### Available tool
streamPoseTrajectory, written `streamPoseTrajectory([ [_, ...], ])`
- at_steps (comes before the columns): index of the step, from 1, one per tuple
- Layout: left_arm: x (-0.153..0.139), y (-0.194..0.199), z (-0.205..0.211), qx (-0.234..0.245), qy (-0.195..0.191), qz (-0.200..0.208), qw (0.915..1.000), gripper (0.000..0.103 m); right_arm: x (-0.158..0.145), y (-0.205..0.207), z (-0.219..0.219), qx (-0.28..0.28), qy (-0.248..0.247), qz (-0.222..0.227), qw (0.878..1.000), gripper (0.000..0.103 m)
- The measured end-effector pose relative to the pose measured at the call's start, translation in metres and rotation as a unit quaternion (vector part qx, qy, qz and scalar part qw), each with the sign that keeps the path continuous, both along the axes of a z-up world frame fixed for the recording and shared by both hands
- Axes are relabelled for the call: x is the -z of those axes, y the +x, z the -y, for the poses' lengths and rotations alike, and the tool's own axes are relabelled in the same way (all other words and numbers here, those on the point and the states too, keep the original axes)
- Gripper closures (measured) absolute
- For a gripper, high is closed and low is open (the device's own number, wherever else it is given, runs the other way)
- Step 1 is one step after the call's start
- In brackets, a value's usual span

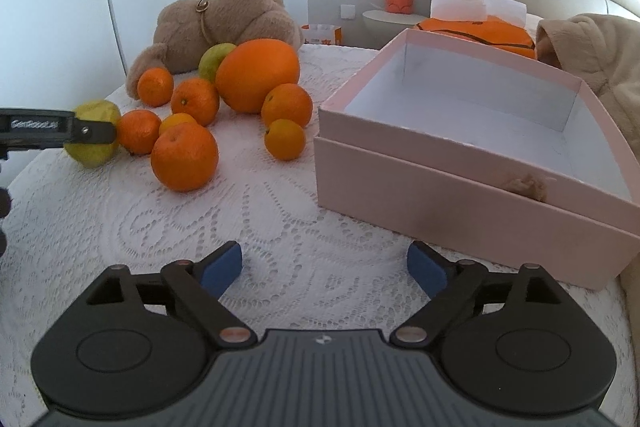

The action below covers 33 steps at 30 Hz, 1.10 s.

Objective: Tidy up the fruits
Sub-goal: 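Close the left gripper on the yellow-green pear and lift it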

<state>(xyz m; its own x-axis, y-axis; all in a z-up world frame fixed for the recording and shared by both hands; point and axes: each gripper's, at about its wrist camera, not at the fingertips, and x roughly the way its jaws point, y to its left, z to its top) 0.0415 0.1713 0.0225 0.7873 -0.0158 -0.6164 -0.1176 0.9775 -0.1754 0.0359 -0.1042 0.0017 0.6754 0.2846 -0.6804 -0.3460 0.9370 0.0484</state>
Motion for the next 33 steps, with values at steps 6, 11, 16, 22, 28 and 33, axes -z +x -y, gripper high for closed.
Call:
streamPoseTrajectory([
  [6,-0.002,-0.011,0.005,0.012,0.016,-0.008,0.9998,0.036,0.0,0.0,0.0,-0.001,0.001,0.0,1.0,0.011],
  [11,-0.007,-0.023,0.007,0.019,0.011,-0.01,0.9997,0.036,0.001,0.0,0.0,0.0,0.0,0.001,1.0,0.011],
  [16,-0.005,-0.006,0.007,0.014,0.021,-0.018,0.9995,0.038,0.0,-0.001,0.0,-0.001,0.0,0.002,1.0,0.011],
  [22,-0.001,-0.006,0.009,0.017,0.035,-0.011,0.9992,0.037,0.001,-0.001,-0.001,0.0,0.0,0.002,1.0,0.011],
  [28,0.001,-0.018,0.006,0.032,0.032,0.004,0.999,0.037,0.001,0.0,-0.001,-0.002,-0.005,-0.002,1.0,0.01],
  [33,-0.001,-0.033,0.005,0.034,0.026,0.014,0.999,0.037,-0.008,-0.011,-0.01,-0.02,0.003,0.029,0.999,0.033],
])
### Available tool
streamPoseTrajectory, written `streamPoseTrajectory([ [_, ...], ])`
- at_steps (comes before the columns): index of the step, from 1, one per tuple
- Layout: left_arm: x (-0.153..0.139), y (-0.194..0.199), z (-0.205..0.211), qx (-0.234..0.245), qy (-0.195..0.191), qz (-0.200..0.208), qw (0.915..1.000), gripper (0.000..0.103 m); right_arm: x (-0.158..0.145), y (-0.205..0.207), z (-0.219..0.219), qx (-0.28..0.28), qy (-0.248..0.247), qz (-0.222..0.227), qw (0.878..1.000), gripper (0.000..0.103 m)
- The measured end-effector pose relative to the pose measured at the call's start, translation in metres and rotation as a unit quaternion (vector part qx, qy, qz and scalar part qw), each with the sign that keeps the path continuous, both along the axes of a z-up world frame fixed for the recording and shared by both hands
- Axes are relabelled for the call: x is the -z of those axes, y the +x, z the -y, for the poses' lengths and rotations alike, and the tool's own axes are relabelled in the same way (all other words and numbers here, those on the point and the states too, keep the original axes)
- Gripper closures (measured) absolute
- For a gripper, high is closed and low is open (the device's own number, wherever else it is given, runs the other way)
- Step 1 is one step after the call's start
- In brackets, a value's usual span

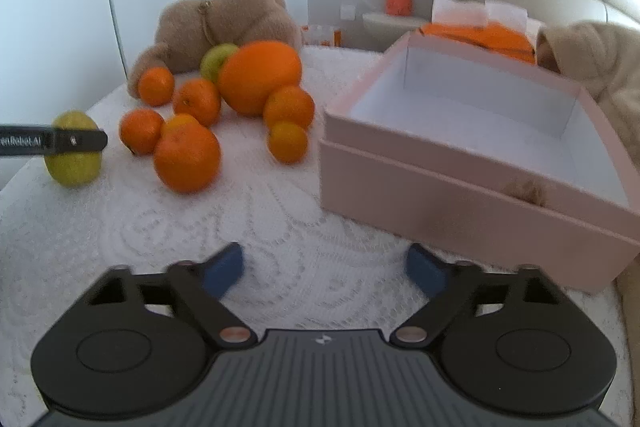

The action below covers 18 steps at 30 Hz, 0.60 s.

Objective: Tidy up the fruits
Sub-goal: 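Close the left gripper on the yellow-green pear and lift it, then pass the pear from the left gripper into the right gripper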

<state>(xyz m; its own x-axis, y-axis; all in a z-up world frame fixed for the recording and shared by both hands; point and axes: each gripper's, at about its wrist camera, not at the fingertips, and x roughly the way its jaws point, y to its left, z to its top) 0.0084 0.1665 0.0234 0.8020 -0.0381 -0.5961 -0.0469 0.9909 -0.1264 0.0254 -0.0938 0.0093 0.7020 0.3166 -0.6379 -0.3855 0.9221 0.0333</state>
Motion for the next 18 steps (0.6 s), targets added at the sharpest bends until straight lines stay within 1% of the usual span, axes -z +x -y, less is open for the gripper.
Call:
streamPoseTrajectory([
  [1,-0.001,-0.004,0.0,-0.002,-0.001,0.001,1.0,0.038,-0.004,-0.004,-0.005,-0.018,0.006,0.009,1.0,0.038],
  [3,-0.004,-0.012,0.001,0.0,-0.005,0.004,1.0,0.038,-0.013,-0.011,-0.021,-0.06,0.016,0.033,0.997,0.041],
  [5,-0.006,-0.02,0.0,0.005,-0.016,0.005,0.9998,0.038,-0.019,-0.013,-0.037,-0.087,0.009,0.05,0.995,0.041],
  [7,-0.008,-0.027,0.001,0.007,-0.021,0.002,0.9998,0.038,-0.023,-0.006,-0.055,-0.105,0.0,0.056,0.993,0.041],
  [9,-0.01,-0.034,0.003,0.009,-0.018,-0.003,0.9998,0.038,-0.023,0.005,-0.066,-0.111,-0.002,0.05,0.993,0.041],
  [14,-0.009,-0.044,0.007,0.02,-0.019,-0.008,0.9996,0.038,-0.01,0.039,-0.085,-0.093,-0.013,-0.002,0.996,0.041],
  [15,-0.009,-0.045,0.008,0.021,-0.02,-0.008,0.9995,0.038,-0.006,0.042,-0.087,-0.09,-0.015,-0.01,0.996,0.045],
  [16,-0.009,-0.046,0.009,0.022,-0.02,-0.008,0.9995,0.038,-0.004,0.044,-0.088,-0.085,-0.018,-0.018,0.996,0.054],
  [18,-0.01,-0.047,0.012,0.028,-0.022,-0.008,0.9993,0.038,-0.006,0.039,-0.086,-0.078,-0.019,-0.018,0.997,0.055],
])
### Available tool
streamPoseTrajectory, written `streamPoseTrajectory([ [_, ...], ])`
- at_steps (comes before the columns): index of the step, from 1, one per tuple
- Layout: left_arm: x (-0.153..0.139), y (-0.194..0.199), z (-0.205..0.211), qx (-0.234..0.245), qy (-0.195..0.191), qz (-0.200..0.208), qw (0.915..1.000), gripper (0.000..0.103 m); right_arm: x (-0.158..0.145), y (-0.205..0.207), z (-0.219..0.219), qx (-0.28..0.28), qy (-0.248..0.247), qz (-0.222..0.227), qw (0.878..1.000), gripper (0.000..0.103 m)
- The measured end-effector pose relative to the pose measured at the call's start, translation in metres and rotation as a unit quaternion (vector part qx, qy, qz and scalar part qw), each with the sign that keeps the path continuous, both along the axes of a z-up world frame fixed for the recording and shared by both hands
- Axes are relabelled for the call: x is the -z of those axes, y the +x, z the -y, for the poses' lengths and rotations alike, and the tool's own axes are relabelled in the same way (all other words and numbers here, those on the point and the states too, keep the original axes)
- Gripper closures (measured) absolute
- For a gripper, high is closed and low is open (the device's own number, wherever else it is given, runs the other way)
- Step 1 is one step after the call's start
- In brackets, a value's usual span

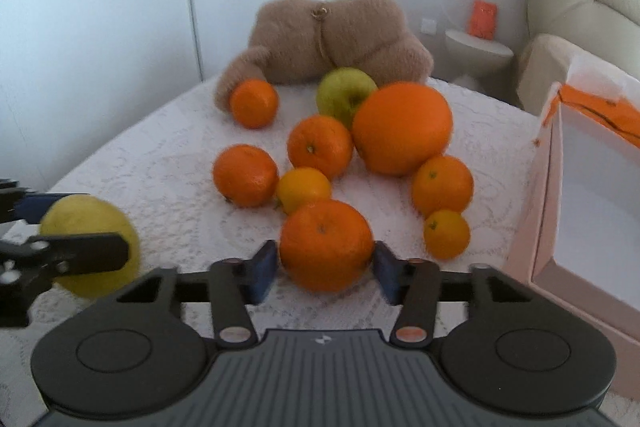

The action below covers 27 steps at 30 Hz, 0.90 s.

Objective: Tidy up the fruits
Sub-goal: 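Pass the pear from the left gripper into the right gripper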

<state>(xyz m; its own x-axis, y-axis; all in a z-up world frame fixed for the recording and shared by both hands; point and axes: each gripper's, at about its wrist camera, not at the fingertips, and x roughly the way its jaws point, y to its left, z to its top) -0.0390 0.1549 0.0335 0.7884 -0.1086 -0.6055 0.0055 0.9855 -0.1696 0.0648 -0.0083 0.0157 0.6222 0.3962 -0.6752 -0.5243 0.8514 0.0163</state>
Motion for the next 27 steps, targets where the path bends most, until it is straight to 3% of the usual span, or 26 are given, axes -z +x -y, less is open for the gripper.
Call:
streamPoseTrajectory([
  [4,-0.005,-0.004,0.018,0.027,0.001,0.005,0.9996,0.043,-0.012,-0.023,0.014,0.009,-0.003,0.007,1.0,0.056],
  [6,-0.012,-0.007,0.031,0.045,0.006,0.022,0.9987,0.061,-0.019,-0.035,0.027,0.032,-0.015,0.016,0.999,0.056],
  [7,-0.017,-0.008,0.038,0.054,0.005,0.03,0.9981,0.092,-0.021,-0.041,0.035,0.048,-0.018,0.019,0.998,0.056],
  [9,-0.027,-0.007,0.051,0.081,-0.006,0.041,0.9958,0.091,-0.027,-0.053,0.059,0.085,-0.013,0.024,0.996,0.056],
  [15,-0.024,0.003,0.087,0.106,0.045,0.035,0.9927,0.09,-0.03,-0.066,0.124,0.171,0.02,0.027,0.985,0.056],
  [20,-0.015,0.001,0.066,0.079,0.03,0.022,0.9962,0.089,-0.02,-0.066,0.126,0.142,0.051,0.005,0.989,0.056],
  [23,-0.017,0.0,0.048,0.064,0.01,0.021,0.9977,0.089,-0.01,-0.065,0.112,0.112,0.046,-0.004,0.993,0.056],
  [25,-0.018,0.0,0.042,0.066,-0.009,0.02,0.9976,0.087,0.001,-0.063,0.107,0.106,0.041,-0.016,0.993,0.056],
  [27,-0.017,0.0,0.041,0.073,-0.023,0.013,0.9969,0.086,0.005,-0.058,0.113,0.113,0.069,-0.034,0.991,0.055],
])
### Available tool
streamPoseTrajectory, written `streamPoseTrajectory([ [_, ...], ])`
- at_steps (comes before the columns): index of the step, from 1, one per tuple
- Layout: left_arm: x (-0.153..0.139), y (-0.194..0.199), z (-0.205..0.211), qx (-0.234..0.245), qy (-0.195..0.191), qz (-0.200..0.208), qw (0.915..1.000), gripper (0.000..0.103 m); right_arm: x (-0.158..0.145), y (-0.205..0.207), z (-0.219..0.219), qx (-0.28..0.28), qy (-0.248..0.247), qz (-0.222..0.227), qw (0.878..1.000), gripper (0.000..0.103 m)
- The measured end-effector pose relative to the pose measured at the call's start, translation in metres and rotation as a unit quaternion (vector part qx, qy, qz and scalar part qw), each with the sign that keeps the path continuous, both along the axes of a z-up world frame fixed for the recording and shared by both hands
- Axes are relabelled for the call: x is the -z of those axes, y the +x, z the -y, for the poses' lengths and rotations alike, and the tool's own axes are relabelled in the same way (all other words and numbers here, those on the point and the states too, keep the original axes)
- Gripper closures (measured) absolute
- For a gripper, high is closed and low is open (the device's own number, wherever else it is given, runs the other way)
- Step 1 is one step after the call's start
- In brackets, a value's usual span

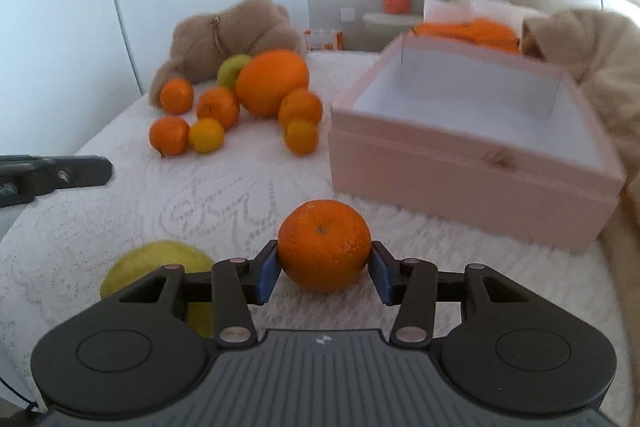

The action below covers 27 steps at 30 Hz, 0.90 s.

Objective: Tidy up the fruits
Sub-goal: 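Pass the pear from the left gripper into the right gripper, then grasp an orange with the left gripper while the right gripper holds the pear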

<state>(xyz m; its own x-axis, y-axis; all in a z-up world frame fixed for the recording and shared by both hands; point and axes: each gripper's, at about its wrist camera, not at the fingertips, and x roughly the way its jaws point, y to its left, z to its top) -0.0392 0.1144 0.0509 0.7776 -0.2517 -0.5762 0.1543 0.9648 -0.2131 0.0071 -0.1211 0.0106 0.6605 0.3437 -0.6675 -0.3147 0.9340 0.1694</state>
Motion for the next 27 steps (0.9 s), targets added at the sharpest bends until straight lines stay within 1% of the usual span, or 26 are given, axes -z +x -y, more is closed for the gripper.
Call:
streamPoseTrajectory([
  [3,0.003,0.001,0.006,0.0,0.01,-0.008,0.9999,0.085,0.0,0.0,0.001,-0.002,0.0,-0.005,1.0,0.054],
  [5,0.006,0.002,0.007,-0.006,0.011,-0.012,0.9998,0.084,-0.003,-0.004,-0.003,-0.006,-0.004,-0.004,1.0,0.05],
  [6,0.008,0.003,0.005,-0.01,0.01,-0.016,0.9998,0.084,-0.005,-0.007,-0.005,-0.012,-0.006,-0.001,1.0,0.048],
  [9,0.011,0.004,-0.002,-0.027,0.006,-0.024,0.9993,0.084,-0.021,-0.021,-0.011,-0.032,-0.017,0.028,0.999,0.047],
  [10,0.012,0.005,-0.005,-0.034,0.004,-0.025,0.9991,0.084,-0.026,-0.026,-0.012,-0.043,-0.012,0.036,0.998,0.043],
  [11,0.012,0.005,-0.008,-0.041,0.001,-0.027,0.9988,0.084,-0.032,-0.031,-0.013,-0.053,-0.004,0.044,0.998,0.043],
  [13,0.012,0.006,-0.014,-0.053,-0.003,-0.027,0.9982,0.084,-0.04,-0.039,-0.016,-0.086,0.012,0.047,0.995,0.036],
  [16,0.011,0.007,-0.019,-0.067,-0.003,-0.028,0.9973,0.084,-0.04,-0.048,-0.032,-0.146,0.028,0.031,0.988,0.036],
  [18,0.011,0.007,-0.02,-0.072,-0.001,-0.03,0.997,0.084,-0.031,-0.05,-0.047,-0.17,0.017,0.01,0.985,0.035],
  [19,0.01,0.007,-0.02,-0.072,0.001,-0.03,0.9969,0.084,-0.027,-0.051,-0.053,-0.166,0.002,0.015,0.986,0.031],
  [20,0.01,0.007,-0.02,-0.072,0.002,-0.03,0.9969,0.084,-0.023,-0.051,-0.06,-0.158,-0.021,0.023,0.987,0.031],
  [21,0.01,0.008,-0.02,-0.071,0.003,-0.03,0.997,0.084,-0.017,-0.049,-0.066,-0.154,-0.038,0.02,0.987,0.031],
  [23,0.01,0.008,-0.018,-0.069,0.005,-0.031,0.9971,0.084,-0.009,-0.042,-0.069,-0.152,-0.039,0.001,0.988,0.033],
  [24,0.01,0.008,-0.017,-0.068,0.007,-0.031,0.9971,0.084,-0.005,-0.038,-0.07,-0.15,-0.034,-0.006,0.988,0.035],
  [26,0.011,0.009,-0.014,-0.066,0.009,-0.033,0.9973,0.084,-0.004,-0.038,-0.069,-0.147,-0.031,0.008,0.989,0.037],
  [27,0.011,0.01,-0.013,-0.064,0.01,-0.033,0.9973,0.084,-0.005,-0.036,-0.068,-0.144,-0.027,0.006,0.989,0.037],
])
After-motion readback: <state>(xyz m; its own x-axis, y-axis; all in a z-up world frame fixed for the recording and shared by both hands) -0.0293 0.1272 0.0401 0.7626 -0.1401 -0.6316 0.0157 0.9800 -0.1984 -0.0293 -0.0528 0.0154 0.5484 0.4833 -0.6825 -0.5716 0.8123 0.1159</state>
